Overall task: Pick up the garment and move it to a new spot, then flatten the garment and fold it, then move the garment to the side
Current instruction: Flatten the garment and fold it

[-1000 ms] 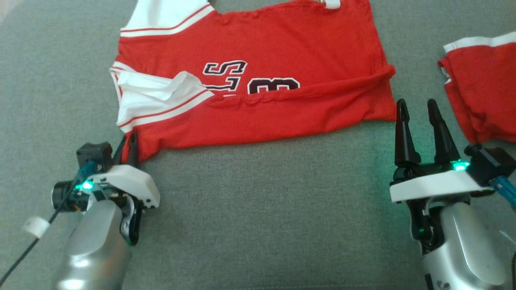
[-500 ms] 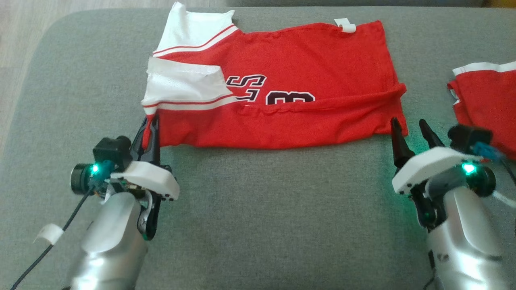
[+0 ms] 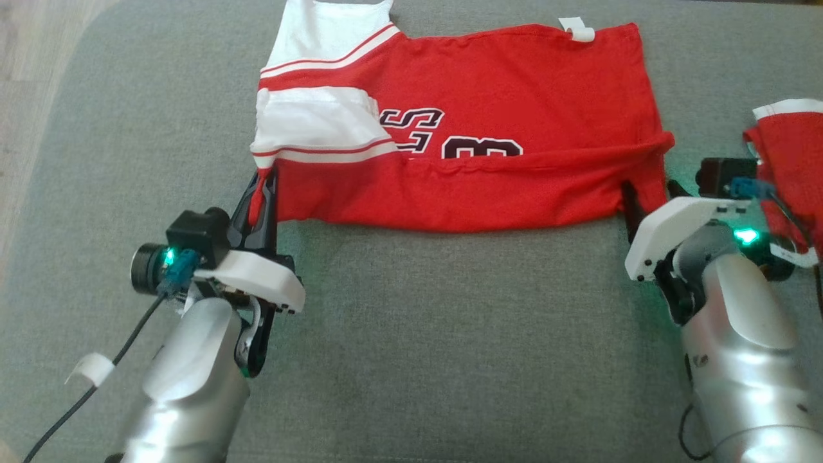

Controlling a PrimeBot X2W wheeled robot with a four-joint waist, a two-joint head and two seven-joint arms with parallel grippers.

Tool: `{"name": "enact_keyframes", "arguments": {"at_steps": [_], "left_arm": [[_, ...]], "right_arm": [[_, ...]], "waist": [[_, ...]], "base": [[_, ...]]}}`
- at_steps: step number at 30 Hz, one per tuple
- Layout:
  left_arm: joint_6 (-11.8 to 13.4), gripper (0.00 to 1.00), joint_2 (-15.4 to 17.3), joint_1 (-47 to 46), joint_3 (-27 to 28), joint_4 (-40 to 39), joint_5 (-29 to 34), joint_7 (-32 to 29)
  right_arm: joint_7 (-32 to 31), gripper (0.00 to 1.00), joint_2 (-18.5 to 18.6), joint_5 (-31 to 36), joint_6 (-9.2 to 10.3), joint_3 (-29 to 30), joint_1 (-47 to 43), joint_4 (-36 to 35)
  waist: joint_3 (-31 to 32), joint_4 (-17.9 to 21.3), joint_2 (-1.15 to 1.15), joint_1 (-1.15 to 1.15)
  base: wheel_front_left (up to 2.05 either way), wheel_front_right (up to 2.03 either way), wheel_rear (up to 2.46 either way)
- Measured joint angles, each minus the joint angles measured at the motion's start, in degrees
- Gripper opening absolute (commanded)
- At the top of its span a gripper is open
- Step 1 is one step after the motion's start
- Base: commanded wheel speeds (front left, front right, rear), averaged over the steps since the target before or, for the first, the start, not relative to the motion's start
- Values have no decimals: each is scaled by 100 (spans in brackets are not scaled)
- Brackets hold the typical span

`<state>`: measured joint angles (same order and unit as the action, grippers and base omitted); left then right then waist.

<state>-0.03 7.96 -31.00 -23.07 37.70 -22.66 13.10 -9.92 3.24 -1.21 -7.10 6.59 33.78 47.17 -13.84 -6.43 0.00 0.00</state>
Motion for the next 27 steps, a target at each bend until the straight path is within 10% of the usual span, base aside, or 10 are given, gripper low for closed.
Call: {"name": "enact_keyframes", "arguments": {"at_steps": [1,2,27], "left_arm": [[1,0,1,0,-11,-2,-3,0],[1,0,2,1,-33,-2,-4,-38],[-1,0,664,1416,-304,-282,-63,-715]], "right_arm": [[-22,92,3,62,0,0,40,40],[-36,0,15,142,0,0,96,137],[-615,0,-31,-311,-1,-333,-1496,-461]], "waist": [[-8,-11,0,0],[-1,-24,0,0],[1309,256,0,-1]], "base": [[0,0,0],[0,0,0],[0,0,0]]}}
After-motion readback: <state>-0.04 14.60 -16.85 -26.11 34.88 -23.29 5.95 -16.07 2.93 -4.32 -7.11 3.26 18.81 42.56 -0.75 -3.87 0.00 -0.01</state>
